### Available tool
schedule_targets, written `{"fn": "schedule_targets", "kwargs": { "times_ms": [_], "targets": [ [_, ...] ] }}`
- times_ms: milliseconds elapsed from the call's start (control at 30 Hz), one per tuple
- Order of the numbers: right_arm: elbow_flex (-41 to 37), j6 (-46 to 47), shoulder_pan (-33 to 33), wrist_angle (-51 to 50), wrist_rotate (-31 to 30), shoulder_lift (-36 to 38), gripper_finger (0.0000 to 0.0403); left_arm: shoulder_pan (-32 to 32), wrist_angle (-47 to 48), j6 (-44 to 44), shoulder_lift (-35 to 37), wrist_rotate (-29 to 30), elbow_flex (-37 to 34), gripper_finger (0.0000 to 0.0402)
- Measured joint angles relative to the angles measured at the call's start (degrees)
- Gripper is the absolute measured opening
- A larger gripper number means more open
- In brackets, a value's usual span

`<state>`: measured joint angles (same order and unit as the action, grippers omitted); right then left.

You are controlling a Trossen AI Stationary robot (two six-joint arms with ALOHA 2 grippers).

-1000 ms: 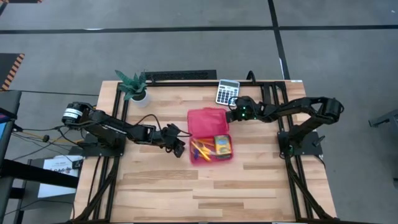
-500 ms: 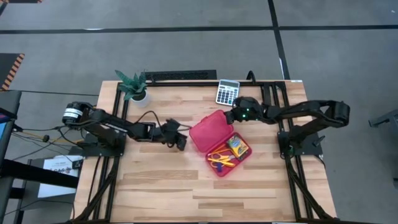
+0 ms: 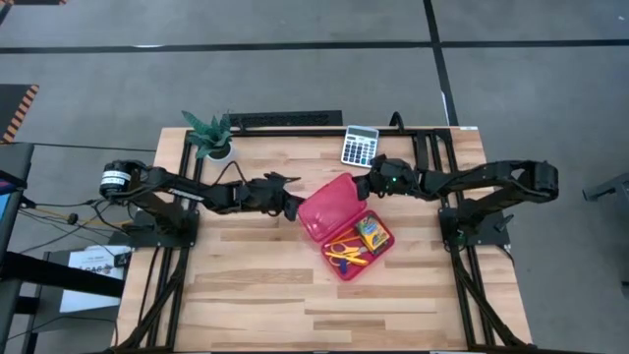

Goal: Pack school essentials
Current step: Close the red supply box

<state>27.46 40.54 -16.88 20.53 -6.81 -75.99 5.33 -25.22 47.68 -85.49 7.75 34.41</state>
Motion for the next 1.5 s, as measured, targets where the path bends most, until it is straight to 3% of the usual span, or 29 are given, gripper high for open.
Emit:
{"fn": "schedule_targets", "kwargs": {
  "times_ms": [200,733,1100,1233,1333,1500],
  "targets": [
    [0.0,-2.2,2.7,1.9,-3.8,0.0,0.0013,1.7,-6.5,0.0,0.0,-3.3,0.0,0.0000],
    [0.9,-4.6,3.4,4.5,-3.8,0.0,0.0028,1.8,-6.1,2.6,0.0,-4.0,0.0,0.0000],
    [1.0,-4.5,3.8,5.5,-3.5,0.3,0.0103,0.9,-6.4,3.9,0.0,-3.9,0.0,0.0000],
    [1.1,-4.2,4.4,1.6,0.3,4.7,0.0125,0.2,-6.4,4.0,0.0,-3.9,0.0,0.0000],
    [1.0,-1.7,7.4,-7.2,0.6,10.5,0.0128,-0.1,-6.4,4.0,0.0,-3.9,0.0,0.0000],
    [1.0,8.3,17.7,-32.0,-5.2,21.0,0.0112,-0.1,-6.4,4.0,0.0,-3.6,0.0,0.0000]
  ]
}}
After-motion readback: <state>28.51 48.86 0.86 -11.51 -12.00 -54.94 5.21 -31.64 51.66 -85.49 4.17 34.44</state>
